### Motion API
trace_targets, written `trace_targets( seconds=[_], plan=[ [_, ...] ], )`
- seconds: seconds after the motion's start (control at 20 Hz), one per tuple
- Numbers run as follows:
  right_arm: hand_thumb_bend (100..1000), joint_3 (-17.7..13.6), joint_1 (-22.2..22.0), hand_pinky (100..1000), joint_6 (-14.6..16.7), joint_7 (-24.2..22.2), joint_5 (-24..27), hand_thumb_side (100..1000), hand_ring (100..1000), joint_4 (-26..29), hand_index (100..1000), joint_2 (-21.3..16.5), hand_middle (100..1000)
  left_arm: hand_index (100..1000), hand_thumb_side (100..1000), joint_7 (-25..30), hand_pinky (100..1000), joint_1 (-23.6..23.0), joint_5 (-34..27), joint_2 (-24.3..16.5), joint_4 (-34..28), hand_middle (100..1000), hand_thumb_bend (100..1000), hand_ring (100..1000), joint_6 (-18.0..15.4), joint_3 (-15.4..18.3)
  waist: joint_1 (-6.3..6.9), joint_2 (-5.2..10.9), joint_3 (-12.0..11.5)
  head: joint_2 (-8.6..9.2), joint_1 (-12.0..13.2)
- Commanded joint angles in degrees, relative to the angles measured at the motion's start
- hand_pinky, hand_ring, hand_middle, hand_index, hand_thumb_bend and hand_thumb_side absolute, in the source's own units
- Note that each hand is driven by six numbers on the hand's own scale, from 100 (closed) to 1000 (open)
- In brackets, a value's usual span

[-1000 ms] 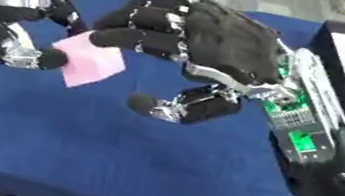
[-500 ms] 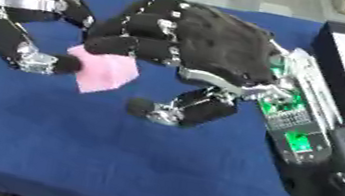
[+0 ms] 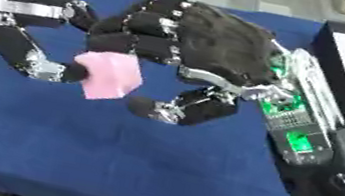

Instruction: Pick up the objects with one hand, pass them to the other hand, and then place them into the box on the other side of the table.

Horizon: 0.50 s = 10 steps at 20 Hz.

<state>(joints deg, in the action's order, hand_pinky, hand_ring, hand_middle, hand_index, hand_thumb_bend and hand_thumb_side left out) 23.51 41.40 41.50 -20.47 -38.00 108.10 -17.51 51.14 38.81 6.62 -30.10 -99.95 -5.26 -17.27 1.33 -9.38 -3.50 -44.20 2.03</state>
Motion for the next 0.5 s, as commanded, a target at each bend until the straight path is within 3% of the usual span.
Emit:
trace_targets(
  seconds=[0.05, 0.5],
  plan=[
    [275, -0.46, 0.88, 821, -0.25, 0.56, -0.76, 185, 807, 1.19, 947, -0.11, 851, 644, 549, -0.44, 693, 1.17, 0.59, -0.48, -0.97, 441, 118, 513, -0.47, -0.04, 0.16, 0.63, 0.03, 0.08, 0.19],
    [255, 0.26, 0.61, 802, -0.04, 1.13, -2.24, 163, 791, 1.04, 939, -0.18, 835, 644, 547, -0.86, 693, 1.74, 0.39, -0.41, -1.36, 440, 116, 512, -0.52, -0.46, 0.14, 0.69, -0.03, 0.08, 0.16]
  ],
)
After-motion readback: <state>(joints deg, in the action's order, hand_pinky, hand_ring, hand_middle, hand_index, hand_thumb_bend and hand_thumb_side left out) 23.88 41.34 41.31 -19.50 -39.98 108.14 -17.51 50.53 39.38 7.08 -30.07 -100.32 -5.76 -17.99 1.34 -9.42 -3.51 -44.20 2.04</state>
